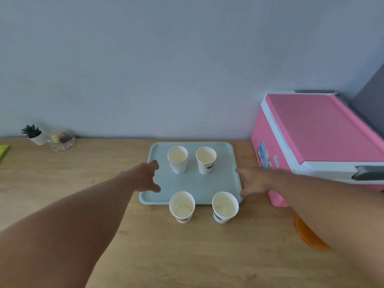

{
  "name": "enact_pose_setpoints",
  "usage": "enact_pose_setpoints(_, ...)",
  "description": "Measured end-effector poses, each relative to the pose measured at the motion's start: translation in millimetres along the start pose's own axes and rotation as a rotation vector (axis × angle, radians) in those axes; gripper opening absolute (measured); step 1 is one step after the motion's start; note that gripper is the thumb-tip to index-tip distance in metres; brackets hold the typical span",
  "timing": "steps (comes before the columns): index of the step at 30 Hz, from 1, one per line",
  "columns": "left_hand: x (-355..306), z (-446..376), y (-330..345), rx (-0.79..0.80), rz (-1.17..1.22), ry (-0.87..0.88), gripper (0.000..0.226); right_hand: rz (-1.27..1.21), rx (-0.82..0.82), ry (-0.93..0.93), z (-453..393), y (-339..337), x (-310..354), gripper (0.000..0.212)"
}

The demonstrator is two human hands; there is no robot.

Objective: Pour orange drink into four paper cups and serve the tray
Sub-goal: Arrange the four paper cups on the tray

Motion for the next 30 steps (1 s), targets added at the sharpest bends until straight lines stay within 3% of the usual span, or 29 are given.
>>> enact_pose_setpoints(5, -6.7, 17.9, 22.0, 0.079, 0.016, 0.079, 0.083, -0.047, 0.003, 0.044, 33.7, 20.2, 11.9, 0.123)
enact_pose_setpoints(12, -42.3, 49.2, 55.5, 0.115, 0.162, 0.26, 0.114, -0.267, -0.058, 0.03, 67.2, 50.8, 40.5, 0.136)
enact_pose_setpoints(14, -51.9, 55.9, 62.0, 0.094, 0.224, 0.29, 0.118, -0.304, -0.115, 0.008, 71.3, 56.0, 51.2, 0.131)
enact_pose_setpoints(16, -60.1, 61.6, 66.8, 0.053, 0.24, 0.315, 0.116, -0.322, -0.165, -0.002, 73.6, 60.3, 57.9, 0.111)
enact_pose_setpoints(20, -65.9, 70.2, 69.0, -0.058, 0.228, 0.322, 0.088, -0.299, -0.182, 0.014, 77.1, 63.6, 67.7, 0.083)
enact_pose_setpoints(25, -60.2, 71.8, 59.2, -0.069, 0.232, 0.291, 0.082, -0.268, -0.149, 0.02, 71.6, 46.6, 75.5, 0.078)
enact_pose_setpoints(30, -48.8, 65.5, 23.4, -0.159, 0.237, 0.22, 0.08, -0.28, -0.242, -0.031, 66.6, 0.0, 89.9, 0.073)
Point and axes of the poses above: each hand's wrist, its own z-axis away from the middle knuckle, its own y-axis out of the palm, x = y × z, the point moved 10 cm from there along -z, towards the middle knuckle
